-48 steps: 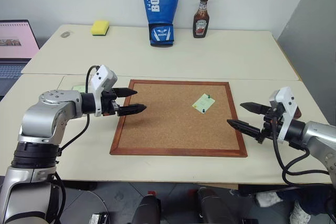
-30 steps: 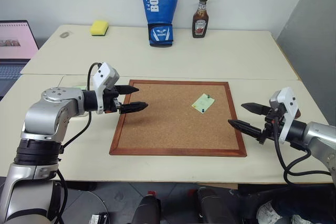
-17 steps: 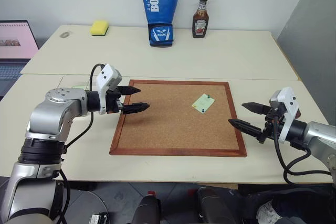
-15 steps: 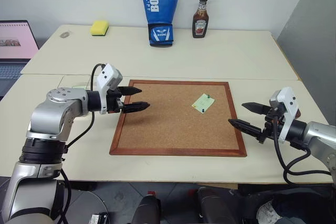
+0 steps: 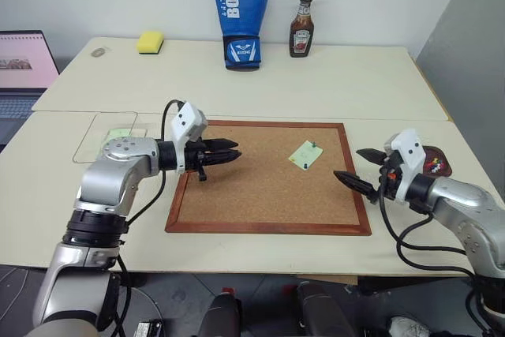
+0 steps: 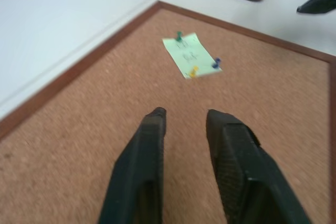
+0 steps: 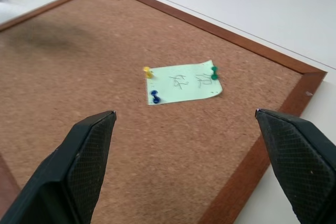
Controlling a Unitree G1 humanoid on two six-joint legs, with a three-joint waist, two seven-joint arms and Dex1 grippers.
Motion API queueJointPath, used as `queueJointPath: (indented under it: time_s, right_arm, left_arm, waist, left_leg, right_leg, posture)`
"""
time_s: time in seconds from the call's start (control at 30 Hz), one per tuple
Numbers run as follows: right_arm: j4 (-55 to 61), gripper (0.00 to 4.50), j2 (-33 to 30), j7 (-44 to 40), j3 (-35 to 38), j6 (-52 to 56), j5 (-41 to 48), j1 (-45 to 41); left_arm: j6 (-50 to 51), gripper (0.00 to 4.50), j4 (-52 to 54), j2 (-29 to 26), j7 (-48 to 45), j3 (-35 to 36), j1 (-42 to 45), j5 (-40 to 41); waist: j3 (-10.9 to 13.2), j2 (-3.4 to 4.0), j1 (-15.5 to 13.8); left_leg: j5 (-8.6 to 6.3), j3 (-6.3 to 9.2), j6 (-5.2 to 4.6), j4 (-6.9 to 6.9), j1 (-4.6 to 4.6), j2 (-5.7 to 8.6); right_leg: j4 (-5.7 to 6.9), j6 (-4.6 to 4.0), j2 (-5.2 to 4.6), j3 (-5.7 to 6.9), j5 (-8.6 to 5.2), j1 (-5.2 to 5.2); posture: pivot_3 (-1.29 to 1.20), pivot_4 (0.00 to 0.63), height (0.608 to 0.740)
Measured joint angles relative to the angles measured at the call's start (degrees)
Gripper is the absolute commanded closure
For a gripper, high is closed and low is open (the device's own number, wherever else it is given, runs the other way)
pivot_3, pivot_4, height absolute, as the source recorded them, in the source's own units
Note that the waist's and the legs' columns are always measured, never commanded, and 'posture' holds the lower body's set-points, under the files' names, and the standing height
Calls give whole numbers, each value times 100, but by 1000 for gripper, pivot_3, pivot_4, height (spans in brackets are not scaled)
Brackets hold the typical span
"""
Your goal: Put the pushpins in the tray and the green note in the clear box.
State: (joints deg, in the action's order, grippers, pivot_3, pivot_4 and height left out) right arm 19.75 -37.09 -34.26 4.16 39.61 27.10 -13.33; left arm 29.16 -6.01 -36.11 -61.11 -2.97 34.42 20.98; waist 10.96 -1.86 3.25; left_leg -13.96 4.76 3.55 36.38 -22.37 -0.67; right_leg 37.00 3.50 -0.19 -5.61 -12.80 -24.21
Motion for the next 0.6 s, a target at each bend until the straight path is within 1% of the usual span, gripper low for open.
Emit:
queueJointPath:
  time_s: [0.1,0.13,0.27,0.37,0.47,0.6]
  right_arm:
    - [-383,0,390,178,-334,-237,-334,-330]
    - [-539,0,554,237,-432,-331,-430,-472]
    - [-1146,0,1044,453,-690,-679,-796,-861]
    - [-1621,0,1297,579,-772,-927,-1026,-1065]
    - [-2098,0,1492,646,-788,-1136,-1188,-1233]
    - [-2713,0,1706,710,-786,-1417,-1358,-1502]
  left_arm:
    - [-287,4447,-79,292,191,-120,-34,-192]
    - [-363,4481,-101,415,231,-186,-52,-233]
    - [-662,4481,-208,649,424,-400,-237,-496]
    - [-846,4481,-421,756,552,-583,-346,-745]
    - [-1056,4481,-664,762,655,-786,-452,-1076]
    - [-1357,4481,-767,766,686,-871,-482,-1289]
  waist:
    - [0,0,17]
    - [0,0,18]
    - [0,1,7]
    - [0,1,2]
    - [-1,1,2]
    - [-4,6,4]
  left_leg:
    - [0,-1,0,3,3,0]
    - [0,-1,0,4,7,-1]
    - [0,0,0,7,5,0]
    - [0,1,0,7,3,1]
    - [0,1,0,7,3,2]
    - [0,0,0,8,17,2]
  right_leg:
    - [4,2,1,-3,2,2]
    - [3,2,2,-3,3,4]
    - [5,2,1,-2,3,4]
    - [4,2,1,-2,4,4]
    - [4,2,0,-2,5,4]
    - [9,2,0,-3,6,12]
  posture:
    - [0,150,740]
    - [0,150,740]
    - [0,150,740]
    - [0,150,740]
    - [0,150,740]
    - [0,150,740]
